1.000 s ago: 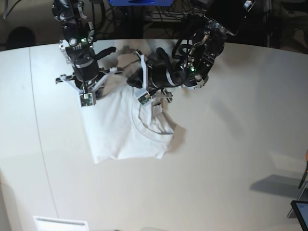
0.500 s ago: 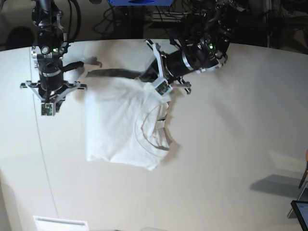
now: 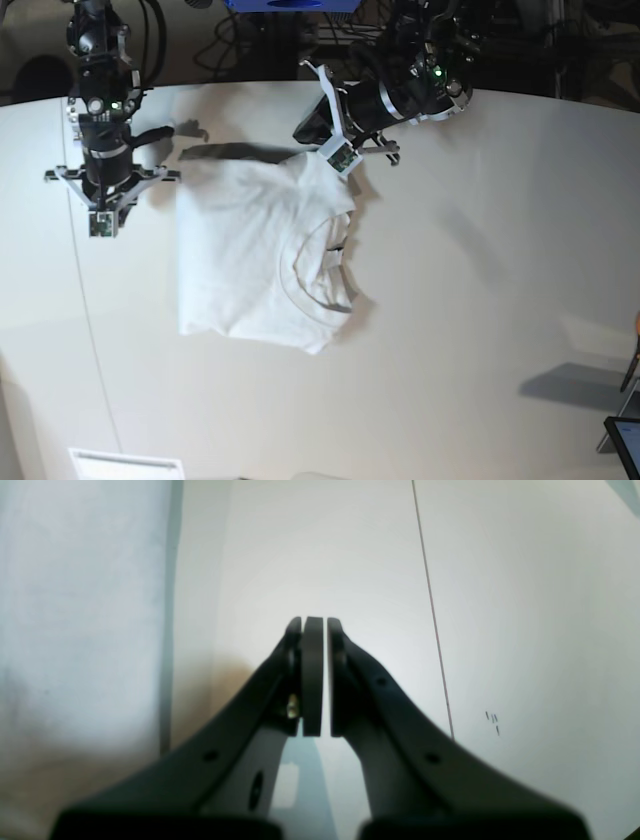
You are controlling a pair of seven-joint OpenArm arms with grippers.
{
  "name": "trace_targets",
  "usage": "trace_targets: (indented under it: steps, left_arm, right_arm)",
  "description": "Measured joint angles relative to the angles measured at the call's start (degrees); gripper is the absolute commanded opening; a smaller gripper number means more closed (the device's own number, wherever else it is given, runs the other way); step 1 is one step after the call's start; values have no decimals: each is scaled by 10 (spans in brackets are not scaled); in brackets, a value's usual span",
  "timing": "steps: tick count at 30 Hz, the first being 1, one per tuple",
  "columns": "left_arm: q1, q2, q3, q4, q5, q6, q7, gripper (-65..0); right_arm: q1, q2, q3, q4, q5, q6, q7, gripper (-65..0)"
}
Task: Fold the T-shirt properly
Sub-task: 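Raise both grippers away from the folded shirt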
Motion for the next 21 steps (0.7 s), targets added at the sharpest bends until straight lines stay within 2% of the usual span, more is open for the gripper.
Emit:
trace_targets:
  steps: [3,10,13,18,21]
  left_arm:
    - [-2,12,-2,0,3,4,-62,-650]
    - [-18,22,-22,-12,2,5,-58,-650]
    - [-37,33,-49,-35,4,29,-64,-650]
    - [-57,32,-62,-54,4,24,-58,-650]
    - [-75,37,-59,-108,-2,24,-65,-650]
  right_arm:
    - [0,0,0,-1,0,0,0,-633]
    - [-4,0,0,-1,0,0,-1,-633]
    - [-9,0,-1,-2,0,0,-2,-633]
    - [-8,-1,-2,-17,0,0,0,-633]
    - [-7,-1,-2,-17,2,0,1,-633]
